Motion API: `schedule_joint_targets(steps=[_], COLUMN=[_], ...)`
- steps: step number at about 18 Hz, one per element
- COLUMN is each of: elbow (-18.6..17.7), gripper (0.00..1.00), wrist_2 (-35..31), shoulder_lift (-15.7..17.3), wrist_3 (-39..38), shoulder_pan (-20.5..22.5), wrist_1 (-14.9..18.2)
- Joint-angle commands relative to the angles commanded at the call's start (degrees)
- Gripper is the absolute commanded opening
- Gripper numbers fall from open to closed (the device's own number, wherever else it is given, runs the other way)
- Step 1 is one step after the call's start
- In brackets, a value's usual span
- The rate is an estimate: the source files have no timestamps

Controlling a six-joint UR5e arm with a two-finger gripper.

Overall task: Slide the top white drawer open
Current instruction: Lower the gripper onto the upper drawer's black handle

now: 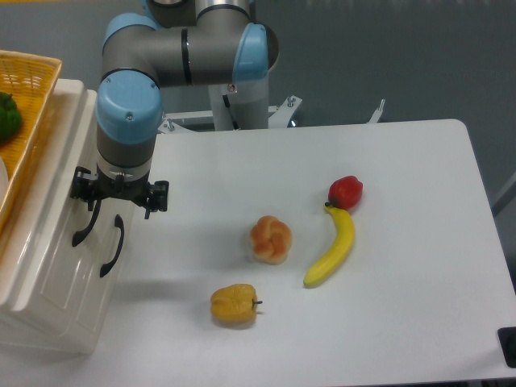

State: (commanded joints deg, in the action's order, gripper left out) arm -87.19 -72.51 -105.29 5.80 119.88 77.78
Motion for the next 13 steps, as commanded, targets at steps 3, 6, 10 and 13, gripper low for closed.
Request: schedule_joint_targets(steps=[3, 6, 10, 13], elbow=[0.1, 0.0, -0.2, -0.5], gripper=[1.0, 1.0, 1.0, 1.0], wrist_2=[0.0, 0.1, 0.9, 2.7], shoulder_lift=[0.0, -0.2, -0.5, -0.6], wrist_3=[0.0, 0.0, 0.1, 0.8], shoulder_pan=[0.0, 0.0, 0.3, 0.7], wrist_1=[-0.1, 0.0, 0.0, 0.0])
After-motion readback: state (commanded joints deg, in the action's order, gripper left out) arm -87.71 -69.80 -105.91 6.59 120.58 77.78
